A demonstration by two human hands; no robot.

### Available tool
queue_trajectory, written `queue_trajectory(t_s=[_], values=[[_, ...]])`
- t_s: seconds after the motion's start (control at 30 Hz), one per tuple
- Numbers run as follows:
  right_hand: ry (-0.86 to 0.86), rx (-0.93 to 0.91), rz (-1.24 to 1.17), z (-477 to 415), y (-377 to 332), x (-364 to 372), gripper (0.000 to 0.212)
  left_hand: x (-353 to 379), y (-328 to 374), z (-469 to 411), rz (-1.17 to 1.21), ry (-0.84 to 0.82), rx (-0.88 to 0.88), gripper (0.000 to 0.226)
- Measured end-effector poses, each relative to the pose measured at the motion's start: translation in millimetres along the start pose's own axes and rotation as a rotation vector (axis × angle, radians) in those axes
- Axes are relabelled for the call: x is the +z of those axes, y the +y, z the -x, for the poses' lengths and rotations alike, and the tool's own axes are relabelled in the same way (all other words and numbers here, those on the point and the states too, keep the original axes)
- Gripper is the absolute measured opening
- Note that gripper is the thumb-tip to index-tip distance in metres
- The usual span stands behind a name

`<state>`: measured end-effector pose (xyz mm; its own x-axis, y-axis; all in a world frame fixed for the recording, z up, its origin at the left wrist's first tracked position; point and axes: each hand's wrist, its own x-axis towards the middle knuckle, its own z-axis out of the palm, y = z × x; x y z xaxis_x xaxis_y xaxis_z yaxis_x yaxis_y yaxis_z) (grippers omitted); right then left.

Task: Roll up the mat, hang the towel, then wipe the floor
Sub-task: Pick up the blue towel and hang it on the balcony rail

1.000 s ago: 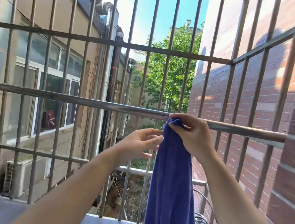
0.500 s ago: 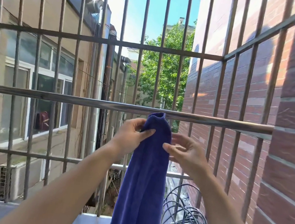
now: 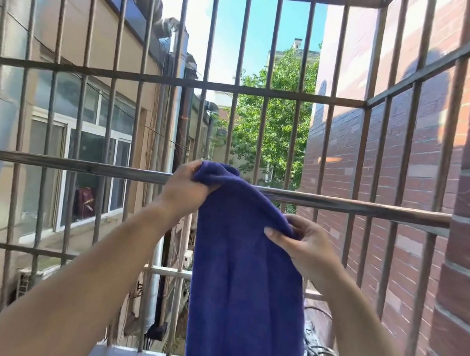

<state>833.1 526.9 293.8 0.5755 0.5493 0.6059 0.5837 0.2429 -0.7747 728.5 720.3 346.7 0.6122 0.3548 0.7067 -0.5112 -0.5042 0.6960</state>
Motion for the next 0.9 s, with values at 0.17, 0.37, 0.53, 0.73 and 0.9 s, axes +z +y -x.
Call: queue_trajectory(t_s=[0.17, 0.37, 0.53, 0.73, 0.9], values=[[0.097, -0.085, 0.096, -47.2, -41.5, -22.2, 0.015, -2.8, 24.3, -31.3, -0.009, 0.031, 0.062, 0.018], [0.250, -0.259, 0.430, -132.4, -74.6, -39.3, 0.008, -10.3, 30.7, -68.3, -0.186, 0.035, -0.016, 0.027], [0.140, -0.131, 0.785, -171.5, -47.5, -29.3, 0.021, -8.3, 4.6, -77.2, -0.436, -0.060, 0.011, 0.059], [-0.023, -0.055, 0.699, -159.2, -40.8, -28.5, 0.020, 17.8, -13.4, -79.0, -0.590, -0.309, 0.016, 0.041], [-0.063, -0.008, 0.653, -138.9, -42.4, -43.3, 0.024, 15.1, -18.5, -79.5, -0.581, -0.356, 0.004, 0.031]])
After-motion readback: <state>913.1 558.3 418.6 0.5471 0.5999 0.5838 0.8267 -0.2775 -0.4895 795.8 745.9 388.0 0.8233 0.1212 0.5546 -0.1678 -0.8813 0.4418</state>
